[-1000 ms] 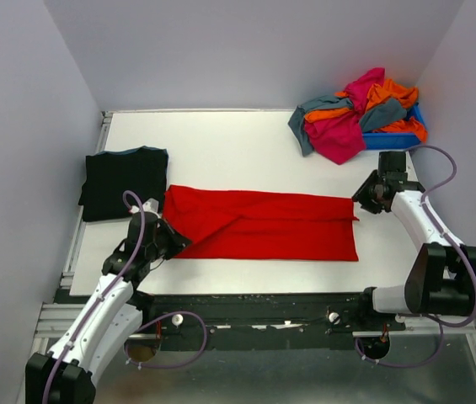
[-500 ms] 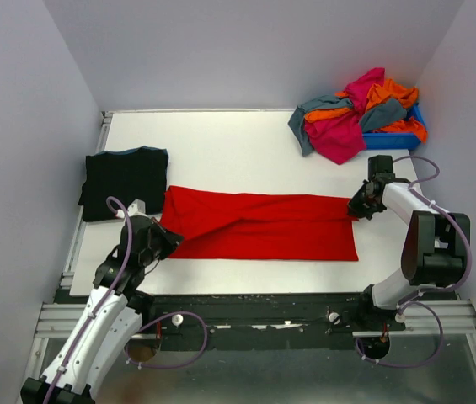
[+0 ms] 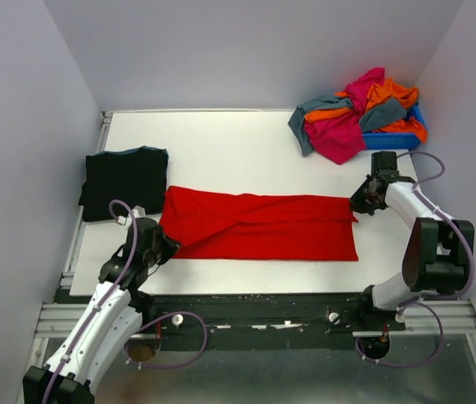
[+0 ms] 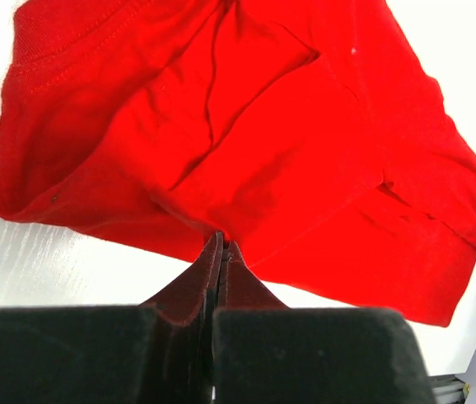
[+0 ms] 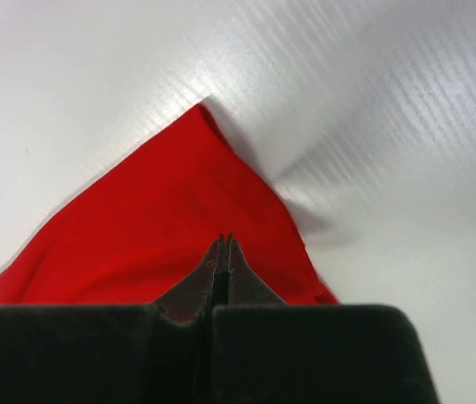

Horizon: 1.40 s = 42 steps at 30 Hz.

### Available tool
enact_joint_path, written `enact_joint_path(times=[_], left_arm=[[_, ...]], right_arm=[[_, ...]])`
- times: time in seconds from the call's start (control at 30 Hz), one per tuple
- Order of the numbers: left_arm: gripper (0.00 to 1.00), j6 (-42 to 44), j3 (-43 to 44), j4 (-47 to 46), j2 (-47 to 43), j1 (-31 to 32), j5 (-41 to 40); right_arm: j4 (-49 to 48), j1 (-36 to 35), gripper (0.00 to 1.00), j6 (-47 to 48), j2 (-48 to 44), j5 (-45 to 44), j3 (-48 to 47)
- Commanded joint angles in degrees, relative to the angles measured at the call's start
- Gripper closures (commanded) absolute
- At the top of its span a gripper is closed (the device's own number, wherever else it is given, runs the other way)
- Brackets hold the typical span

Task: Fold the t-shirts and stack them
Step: Fold the other side of the tshirt into a rectangle

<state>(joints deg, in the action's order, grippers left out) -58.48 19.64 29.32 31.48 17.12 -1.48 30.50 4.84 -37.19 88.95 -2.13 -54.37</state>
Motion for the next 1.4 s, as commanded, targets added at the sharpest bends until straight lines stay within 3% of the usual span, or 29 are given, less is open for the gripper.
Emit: enact_joint_path(times=[0.0,0.23,0.43,0.57,0.6,0.67,0.77,0.8,0.87,0.97,1.1,1.23,1.37], left_arm=[[1.0,-0.15,-0.13,-1.99,0.07,0.28,-1.33],[1.0,-1.02,0.05,1.7,-2.47,0.28,-4.93],[1.0,-0.93,1.28,3.55,-2.66,0.28,-8.54],[1.0,-1.46,1.02,3.2,-2.39,0.28,-8.29],[0.94,-1.38,0.84,2.68,-2.39,0.28,-7.06],[0.66,-0.67,0.67,1.45,-2.57,0.28,-4.78],[0.19,-2.25,0.75,2.14,-3.53,0.28,-3.8],[0.13,-2.52,0.84,2.14,-3.97,0.28,-3.89],[0.12,-1.91,1.8,1.97,-5.02,0.28,-4.58],[0.14,0.64,3.82,-0.83,-4.33,0.28,-6.61],[0.26,2.14,6.11,-7.94,2.95,0.19,-8.8],[0.53,3.46,9.35,-15.07,12.52,-0.07,-13.1],[0.87,4.78,13.93,-19.82,23.77,-0.95,-13.55]], right_arm=[[-1.58,-0.62,0.98,1.33,-4.22,5.72,3.82],[2.1,-0.53,0.99,-2.44,1.31,0.74,4.28],[4.74,-0.53,0.99,-3.24,-1.49,-7.44,1.38],[6.24,-0.62,0.99,-2.28,-3.51,-6.84,-0.65],[4.84,-0.62,0.99,-1.4,-4.82,-5.7,-0.13],[0.46,-0.97,0.98,1.4,-7.98,-0.8,1.97],[-7.45,-2.55,0.89,5.1,-13.43,10.62,6.19],[-9.74,-3.43,0.85,5.89,-14.32,14.22,7.08],[-11.95,-7.1,0.75,5.81,-14.77,18.9,6.91],[-13.8,-15.01,0.71,5.99,-12.58,21.37,3.84],[-19.94,-24.16,0.71,4.58,-6.52,26.82,-0.02],[-23.28,-31.98,0.71,4.93,0.69,28.5,-5.65],[-26.8,-36.65,0.7,5.2,8.24,30.95,-10.74]])
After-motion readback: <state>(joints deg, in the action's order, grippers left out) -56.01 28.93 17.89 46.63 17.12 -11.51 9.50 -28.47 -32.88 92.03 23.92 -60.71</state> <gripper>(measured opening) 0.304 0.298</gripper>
